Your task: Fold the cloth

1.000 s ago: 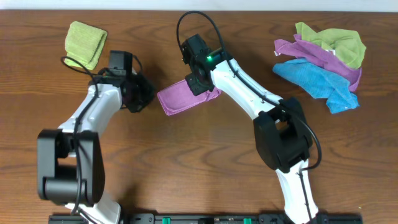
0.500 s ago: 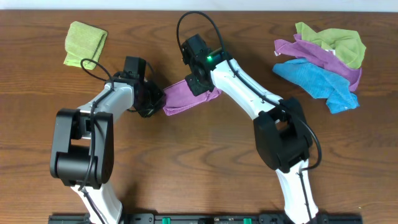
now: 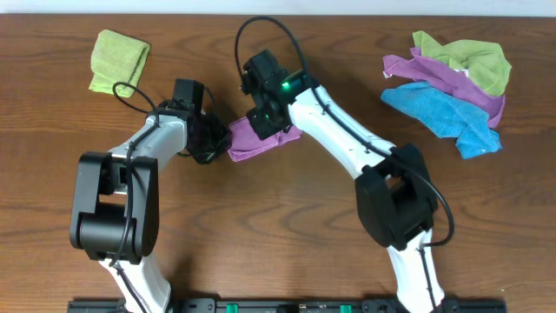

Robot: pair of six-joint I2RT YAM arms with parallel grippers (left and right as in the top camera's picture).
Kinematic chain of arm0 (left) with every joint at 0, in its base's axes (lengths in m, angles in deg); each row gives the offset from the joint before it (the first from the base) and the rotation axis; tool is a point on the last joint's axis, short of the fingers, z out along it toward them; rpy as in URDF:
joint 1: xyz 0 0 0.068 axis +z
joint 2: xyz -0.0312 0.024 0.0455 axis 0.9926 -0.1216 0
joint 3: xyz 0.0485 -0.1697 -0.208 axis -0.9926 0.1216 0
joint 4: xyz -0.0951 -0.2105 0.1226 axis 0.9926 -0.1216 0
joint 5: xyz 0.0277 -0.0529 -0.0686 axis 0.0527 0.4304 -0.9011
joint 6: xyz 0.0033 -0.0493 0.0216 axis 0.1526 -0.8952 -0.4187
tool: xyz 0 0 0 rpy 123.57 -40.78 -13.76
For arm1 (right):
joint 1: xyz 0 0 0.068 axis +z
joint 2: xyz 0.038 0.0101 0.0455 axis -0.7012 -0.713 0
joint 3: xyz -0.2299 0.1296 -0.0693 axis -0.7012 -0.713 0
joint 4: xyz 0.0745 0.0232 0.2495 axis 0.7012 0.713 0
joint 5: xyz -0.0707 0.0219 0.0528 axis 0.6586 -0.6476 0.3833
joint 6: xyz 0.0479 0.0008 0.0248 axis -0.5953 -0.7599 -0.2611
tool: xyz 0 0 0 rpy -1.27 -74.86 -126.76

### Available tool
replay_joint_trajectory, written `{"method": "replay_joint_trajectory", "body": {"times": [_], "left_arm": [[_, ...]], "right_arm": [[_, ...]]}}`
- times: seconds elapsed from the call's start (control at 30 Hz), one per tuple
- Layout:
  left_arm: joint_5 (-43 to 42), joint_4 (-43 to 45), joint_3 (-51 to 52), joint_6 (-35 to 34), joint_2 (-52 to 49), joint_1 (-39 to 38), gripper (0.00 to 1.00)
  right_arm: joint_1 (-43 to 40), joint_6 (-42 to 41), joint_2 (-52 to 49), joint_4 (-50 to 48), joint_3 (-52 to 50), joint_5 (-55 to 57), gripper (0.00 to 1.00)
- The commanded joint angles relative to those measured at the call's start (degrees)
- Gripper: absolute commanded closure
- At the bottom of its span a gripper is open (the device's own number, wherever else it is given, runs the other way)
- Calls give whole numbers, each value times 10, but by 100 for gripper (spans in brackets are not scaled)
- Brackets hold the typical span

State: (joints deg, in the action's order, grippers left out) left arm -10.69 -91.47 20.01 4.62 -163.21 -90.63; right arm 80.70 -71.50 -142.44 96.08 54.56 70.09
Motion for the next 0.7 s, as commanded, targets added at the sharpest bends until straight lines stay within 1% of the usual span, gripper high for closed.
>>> {"method": "replay_joint_trajectory", "body": {"times": [0.0, 0.2, 0.3, 0.37, 0.43, 0.47, 0.53, 0.57, 0.63, 0.67], "left_arm": [[0, -2, 1, -2, -10, 1, 94], [-1, -3, 1, -2, -10, 1, 94], [-23, -3, -1, 1, 1, 8, 94], [-46, -4, -9, 2, 27, 25, 94], [-66, -4, -18, 2, 72, 47, 94], [-73, -9, -24, 2, 114, 63, 94], [-64, -29, -28, 3, 185, 92, 94], [-62, -35, -28, 5, 204, 101, 94], [-63, -86, -28, 21, 280, 133, 94], [-68, -128, -28, 40, 316, 144, 94]], "right_arm": [[9, -3, 19, 0, 4, -25, 99], [9, -3, 19, -7, 4, -38, 99], [5, -2, 19, -9, 4, -38, 99], [2, -2, 19, -8, 4, -38, 99], [1, -2, 19, -8, 4, -37, 99], [0, -1, 19, -9, 4, -36, 99], [0, 2, 19, -8, 4, -34, 99], [0, 2, 19, -9, 4, -34, 99], [1, 2, 19, -15, 4, -34, 99], [3, 2, 19, -21, 4, -34, 99]]}}
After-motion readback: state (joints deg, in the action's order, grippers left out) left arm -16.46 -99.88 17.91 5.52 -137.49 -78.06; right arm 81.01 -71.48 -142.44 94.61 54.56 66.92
